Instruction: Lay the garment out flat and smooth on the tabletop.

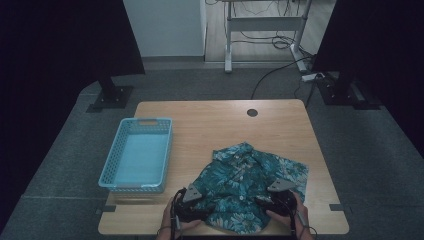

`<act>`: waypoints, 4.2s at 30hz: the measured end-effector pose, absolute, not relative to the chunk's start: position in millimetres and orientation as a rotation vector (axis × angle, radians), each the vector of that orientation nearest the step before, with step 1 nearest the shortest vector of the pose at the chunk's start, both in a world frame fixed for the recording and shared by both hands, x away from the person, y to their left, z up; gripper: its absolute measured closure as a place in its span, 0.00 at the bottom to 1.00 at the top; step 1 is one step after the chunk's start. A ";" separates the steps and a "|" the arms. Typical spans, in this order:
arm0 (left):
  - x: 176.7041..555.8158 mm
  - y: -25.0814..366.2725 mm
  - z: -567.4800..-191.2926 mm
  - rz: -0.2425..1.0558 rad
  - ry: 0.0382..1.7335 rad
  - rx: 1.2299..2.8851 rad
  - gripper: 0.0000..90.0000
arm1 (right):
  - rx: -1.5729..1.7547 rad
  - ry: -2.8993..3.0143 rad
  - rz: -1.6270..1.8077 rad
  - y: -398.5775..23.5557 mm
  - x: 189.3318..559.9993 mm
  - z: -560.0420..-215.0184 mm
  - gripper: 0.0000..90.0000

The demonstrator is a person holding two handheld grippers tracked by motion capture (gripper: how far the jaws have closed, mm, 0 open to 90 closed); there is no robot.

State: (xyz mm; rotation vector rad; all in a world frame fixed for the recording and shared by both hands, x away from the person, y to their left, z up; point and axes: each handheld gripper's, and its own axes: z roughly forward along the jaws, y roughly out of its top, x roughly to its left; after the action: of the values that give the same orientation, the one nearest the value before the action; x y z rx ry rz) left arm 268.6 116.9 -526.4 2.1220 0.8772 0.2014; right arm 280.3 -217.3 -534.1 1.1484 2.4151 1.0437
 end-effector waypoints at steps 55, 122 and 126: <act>321.1 93.4 -492.9 0.322 0.944 2.114 0.42 | 1.186 2.344 1.174 -250.6 279.3 -520.9 0.39; 276.3 42.3 -530.4 0.266 0.775 2.257 0.43 | 1.219 2.350 1.249 -262.5 282.8 -502.6 0.40; 276.5 50.4 -529.9 0.257 0.762 2.263 0.43 | 1.286 2.289 1.255 -277.5 294.1 -500.6 0.40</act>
State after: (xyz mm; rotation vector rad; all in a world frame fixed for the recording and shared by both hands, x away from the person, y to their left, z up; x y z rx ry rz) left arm 276.5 50.4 -529.9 2.2630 0.7621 0.2566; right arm 294.1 -277.5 -500.6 1.2857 2.2887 1.2553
